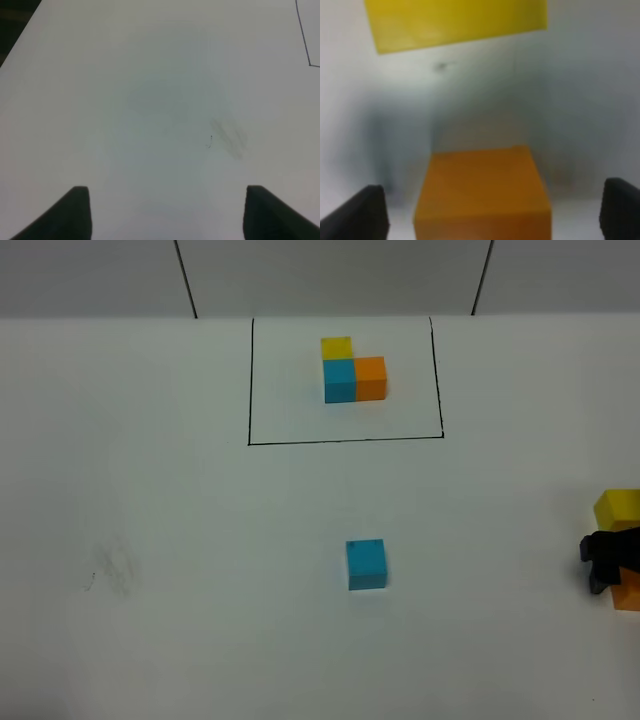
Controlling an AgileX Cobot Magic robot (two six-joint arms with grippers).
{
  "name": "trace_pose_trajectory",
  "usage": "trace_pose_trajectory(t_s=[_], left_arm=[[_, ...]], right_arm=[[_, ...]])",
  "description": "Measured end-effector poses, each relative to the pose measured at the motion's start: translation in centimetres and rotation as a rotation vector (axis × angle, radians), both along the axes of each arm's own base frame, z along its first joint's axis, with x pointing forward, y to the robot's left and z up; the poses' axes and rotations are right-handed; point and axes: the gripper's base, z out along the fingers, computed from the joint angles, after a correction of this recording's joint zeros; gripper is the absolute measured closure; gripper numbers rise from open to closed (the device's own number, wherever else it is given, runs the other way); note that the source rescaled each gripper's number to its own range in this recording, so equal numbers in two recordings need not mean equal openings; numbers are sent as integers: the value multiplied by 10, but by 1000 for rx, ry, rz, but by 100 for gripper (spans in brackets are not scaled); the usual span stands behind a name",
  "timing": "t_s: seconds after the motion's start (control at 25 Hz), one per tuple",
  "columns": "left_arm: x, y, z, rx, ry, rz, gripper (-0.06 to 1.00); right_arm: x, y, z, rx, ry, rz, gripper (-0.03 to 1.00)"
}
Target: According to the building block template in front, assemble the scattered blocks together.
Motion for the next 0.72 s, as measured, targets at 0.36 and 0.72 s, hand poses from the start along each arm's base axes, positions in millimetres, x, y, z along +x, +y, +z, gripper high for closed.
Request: trace_pose_trajectory(t_s=[0.36, 0.72], left_arm=[[0, 0, 0, 0, 0, 0, 49], [0, 0, 0, 0, 0, 0, 49]], right_arm=[[0, 1, -2, 8, 4, -11, 76], [-4, 0, 6, 11, 16, -18, 76]])
